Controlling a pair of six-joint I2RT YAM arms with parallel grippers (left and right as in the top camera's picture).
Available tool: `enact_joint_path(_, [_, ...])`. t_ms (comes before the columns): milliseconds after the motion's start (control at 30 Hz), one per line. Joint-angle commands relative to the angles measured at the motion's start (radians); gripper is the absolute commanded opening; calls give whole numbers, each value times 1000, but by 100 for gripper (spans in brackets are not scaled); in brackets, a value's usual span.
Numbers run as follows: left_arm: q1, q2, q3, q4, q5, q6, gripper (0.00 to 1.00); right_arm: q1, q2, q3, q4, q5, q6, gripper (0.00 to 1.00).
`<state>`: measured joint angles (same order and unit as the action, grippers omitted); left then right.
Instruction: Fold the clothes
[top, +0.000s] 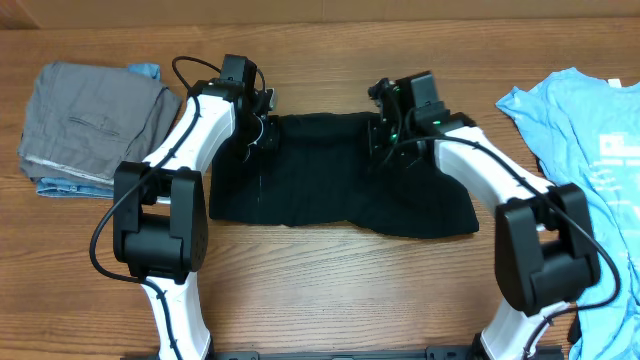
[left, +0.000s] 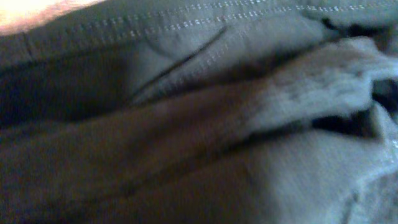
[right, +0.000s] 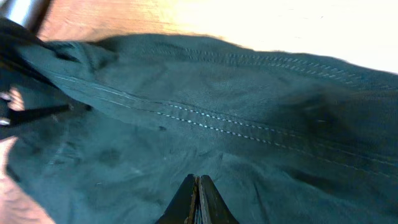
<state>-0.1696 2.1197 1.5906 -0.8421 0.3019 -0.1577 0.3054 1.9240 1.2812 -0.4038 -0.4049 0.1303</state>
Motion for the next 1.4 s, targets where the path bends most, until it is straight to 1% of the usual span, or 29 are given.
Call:
enact_joint_path(0, [8, 1, -2, 67, -119, -49, 4, 9, 85, -8, 66, 64, 4, 4])
enact_joint_path(100, [12, 1, -2, 97, -224, -55, 4, 8, 147, -8, 160, 132, 23, 4])
enact_joint_path(167, [32, 1, -2, 95, -263, -100, 4, 5, 160, -8, 190, 217, 48, 4])
enact_joint_path(233, [59, 1, -2, 105, -261, -106, 4, -2, 161, -8, 225, 248, 50, 4])
enact_joint_path(367, [101, 2, -2, 111, -257, -108, 4, -3, 162, -8, 296, 248, 50, 4])
enact_joint_path(467, [106, 5, -2, 117, -258, -100, 4, -5, 162, -8, 360, 257, 50, 8])
enact_joint_path(633, [106, 5, -2, 117, -249, -100, 4, -10, 161, -6, 395, 307, 53, 8])
enact_joint_path(700, [106, 5, 16, 90, -249, -100, 4, -17, 142, 8, 394, 307, 53, 8])
enact_joint_path(800, [106, -17, 98, -13, -249, -97, 4, -48, 51, 11, 378, 307, 53, 9])
enact_joint_path(867, [106, -51, 151, -57, -237, -97, 4, -82, -19, 11, 338, 307, 54, 13])
enact_joint_path(967, [103, -111, 173, -37, -156, -97, 4, -132, -80, 11, 201, 307, 53, 15])
enact_joint_path(1033, [98, -134, 173, -21, -79, -97, 4, -167, -75, 8, 97, 307, 53, 15])
enact_joint_path(1100, [97, -126, 172, -22, -38, -98, 4, -187, -58, -9, 55, 307, 53, 15])
enact_joint_path(1267, [96, -48, 148, -24, 32, -100, 4, -202, 25, -30, 55, 319, 53, 15])
enact_joint_path(1300, [91, 4, 146, -35, 31, -95, 4, -206, 68, -30, 69, 346, 54, 15])
enact_joint_path(1367, [90, 51, 146, -37, 27, -68, 4, -206, 116, -30, 93, 368, 53, 15])
